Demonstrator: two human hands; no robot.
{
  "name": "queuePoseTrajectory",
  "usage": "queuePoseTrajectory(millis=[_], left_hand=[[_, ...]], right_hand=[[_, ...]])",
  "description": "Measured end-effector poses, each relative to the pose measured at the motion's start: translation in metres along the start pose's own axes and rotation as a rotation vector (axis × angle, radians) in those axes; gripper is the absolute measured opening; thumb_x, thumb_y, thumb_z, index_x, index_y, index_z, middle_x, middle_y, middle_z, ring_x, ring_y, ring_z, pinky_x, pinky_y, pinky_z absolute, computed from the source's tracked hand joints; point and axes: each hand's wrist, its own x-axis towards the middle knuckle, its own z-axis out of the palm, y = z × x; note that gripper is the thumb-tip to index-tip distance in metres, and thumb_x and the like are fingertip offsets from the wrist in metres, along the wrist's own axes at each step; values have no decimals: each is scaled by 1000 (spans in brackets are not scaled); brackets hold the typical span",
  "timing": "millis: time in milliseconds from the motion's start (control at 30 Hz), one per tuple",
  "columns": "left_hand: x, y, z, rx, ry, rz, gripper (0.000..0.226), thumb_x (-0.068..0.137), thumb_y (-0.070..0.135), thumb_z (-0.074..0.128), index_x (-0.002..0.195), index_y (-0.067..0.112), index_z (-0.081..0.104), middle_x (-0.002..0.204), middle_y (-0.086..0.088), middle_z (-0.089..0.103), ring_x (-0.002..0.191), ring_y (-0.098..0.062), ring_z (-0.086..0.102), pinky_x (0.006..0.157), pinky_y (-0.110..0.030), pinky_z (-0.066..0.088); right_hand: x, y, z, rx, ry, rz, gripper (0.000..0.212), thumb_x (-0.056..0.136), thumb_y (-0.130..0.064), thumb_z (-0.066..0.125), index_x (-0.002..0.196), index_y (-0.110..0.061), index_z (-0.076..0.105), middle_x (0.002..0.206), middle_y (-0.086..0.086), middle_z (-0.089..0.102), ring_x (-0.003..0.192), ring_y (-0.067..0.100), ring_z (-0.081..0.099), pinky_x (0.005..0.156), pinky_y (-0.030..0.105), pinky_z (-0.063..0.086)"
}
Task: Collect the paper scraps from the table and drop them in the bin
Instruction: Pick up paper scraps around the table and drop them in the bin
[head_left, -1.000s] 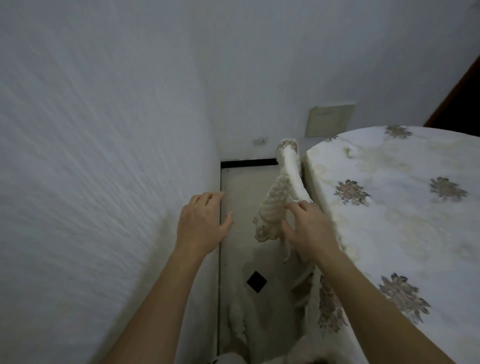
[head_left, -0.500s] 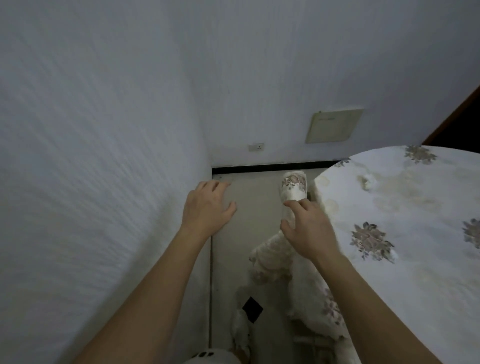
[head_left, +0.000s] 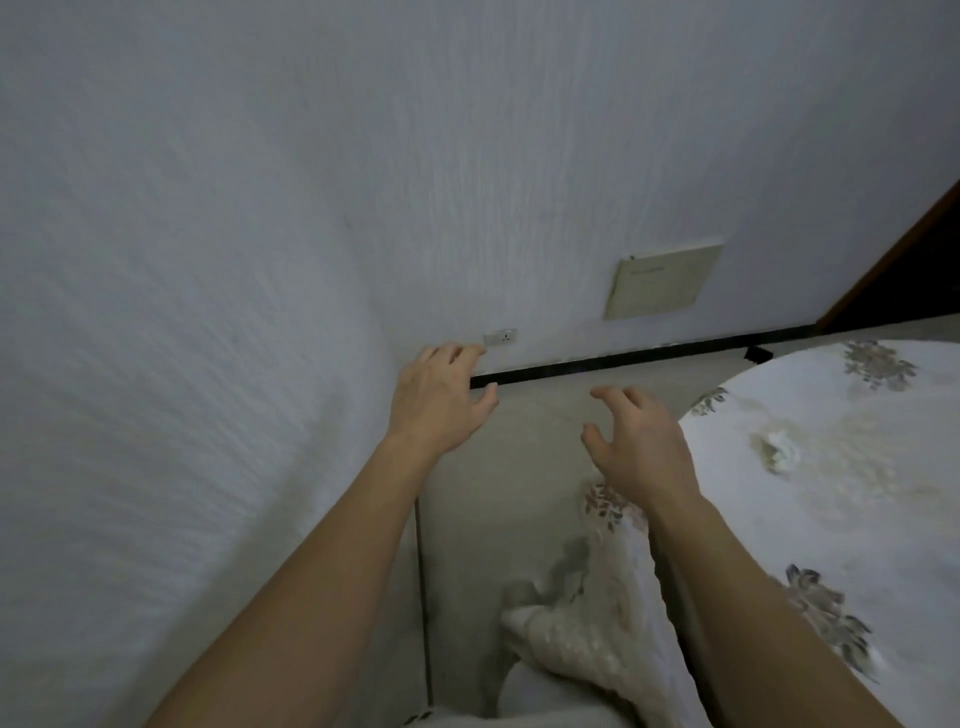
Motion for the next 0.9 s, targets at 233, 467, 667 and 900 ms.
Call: queuePoseTrajectory(millis=[233, 467, 667, 900], left_hand=[[114, -40, 26, 25, -9, 87, 54, 85, 49, 46, 127, 17, 60, 115, -5, 66, 107, -28, 57, 81, -40, 49], [244, -40, 59, 9, -95, 195, 52, 87, 47, 50, 130, 18, 58, 119, -4, 65, 111, -26, 55, 85, -39, 47], [320, -14, 77, -56, -105, 321, 57, 87, 51, 42, 129, 17, 59, 118, -5, 66, 109, -27, 57, 85, -41, 49], [393, 34, 111, -132, -173, 487, 55, 86, 49, 45, 128, 16, 59, 117, -6, 66, 105, -27, 58, 82, -42, 51]], right_hand=[[113, 11, 29, -32, -1, 31, 44, 91, -31, 57, 132, -17, 53, 118, 8, 60, 106, 26, 53, 87, 40, 47], [233, 39, 42, 12, 28, 119, 43, 91, -31, 58, 131, -15, 54, 118, 9, 60, 109, 26, 52, 87, 42, 49], [276, 66, 26, -25, 53, 231, 43, 92, -34, 55, 132, -17, 53, 118, 8, 59, 109, 25, 50, 87, 40, 48], [301, 111, 4, -66, 121, 405, 41, 91, -32, 56, 129, -15, 56, 116, 9, 61, 108, 27, 53, 88, 42, 48]])
